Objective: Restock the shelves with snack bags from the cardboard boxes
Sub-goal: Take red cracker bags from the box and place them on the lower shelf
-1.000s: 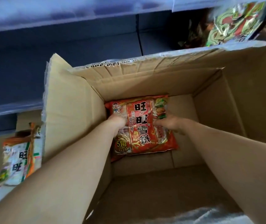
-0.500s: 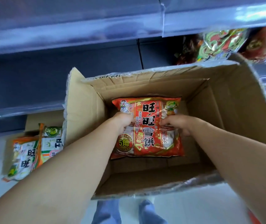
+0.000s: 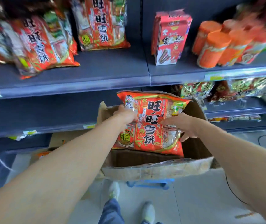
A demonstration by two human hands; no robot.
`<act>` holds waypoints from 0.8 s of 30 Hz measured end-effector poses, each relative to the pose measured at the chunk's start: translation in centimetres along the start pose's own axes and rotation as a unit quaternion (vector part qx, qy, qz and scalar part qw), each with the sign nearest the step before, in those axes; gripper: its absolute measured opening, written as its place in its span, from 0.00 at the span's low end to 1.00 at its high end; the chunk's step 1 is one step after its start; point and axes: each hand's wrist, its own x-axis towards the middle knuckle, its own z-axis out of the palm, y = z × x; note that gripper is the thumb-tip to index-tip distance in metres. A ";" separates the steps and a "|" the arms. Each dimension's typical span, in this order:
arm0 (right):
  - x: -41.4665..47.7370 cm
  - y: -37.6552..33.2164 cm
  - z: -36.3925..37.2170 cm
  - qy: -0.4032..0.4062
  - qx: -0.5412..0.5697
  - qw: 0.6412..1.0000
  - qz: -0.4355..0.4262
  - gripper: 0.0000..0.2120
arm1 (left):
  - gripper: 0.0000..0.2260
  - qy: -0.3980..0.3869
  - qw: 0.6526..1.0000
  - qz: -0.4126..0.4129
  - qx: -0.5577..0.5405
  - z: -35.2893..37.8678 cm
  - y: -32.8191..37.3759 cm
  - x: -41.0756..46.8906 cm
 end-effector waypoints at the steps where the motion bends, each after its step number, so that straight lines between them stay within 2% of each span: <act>1: -0.7 -1.0 -0.3 0.008 0.008 1.000 -0.014 0.51 | 0.35 0.014 1.000 0.018 -0.002 -0.8 1.0 -0.5; 5: -2.9 -5.8 -0.3 0.026 0.021 0.996 -0.084 0.56 | 0.29 0.054 0.993 0.091 -0.045 -5.0 5.3 -3.3; 9: -4.3 -11.3 1.0 0.058 0.043 0.983 -0.166 0.42 | 0.19 0.116 0.978 0.153 -0.082 -9.7 7.8 -3.7; 12: -3.9 -15.1 2.8 0.060 0.055 0.975 -0.206 0.43 | 0.20 0.142 0.968 0.171 -0.117 -12.8 8.9 -3.1; 17: -1.7 -20.0 5.7 0.114 0.057 0.958 -0.256 0.45 | 0.20 0.103 0.959 0.165 -0.204 -16.4 10.6 -0.4; 20: 0.0 -22.7 6.6 0.146 0.046 0.957 -0.248 0.46 | 0.26 0.079 0.962 0.159 -0.209 -18.2 11.6 2.0; 24: 2.3 -25.8 7.9 0.150 0.053 0.958 -0.239 0.45 | 0.24 0.073 0.963 0.153 -0.211 -20.0 12.7 5.6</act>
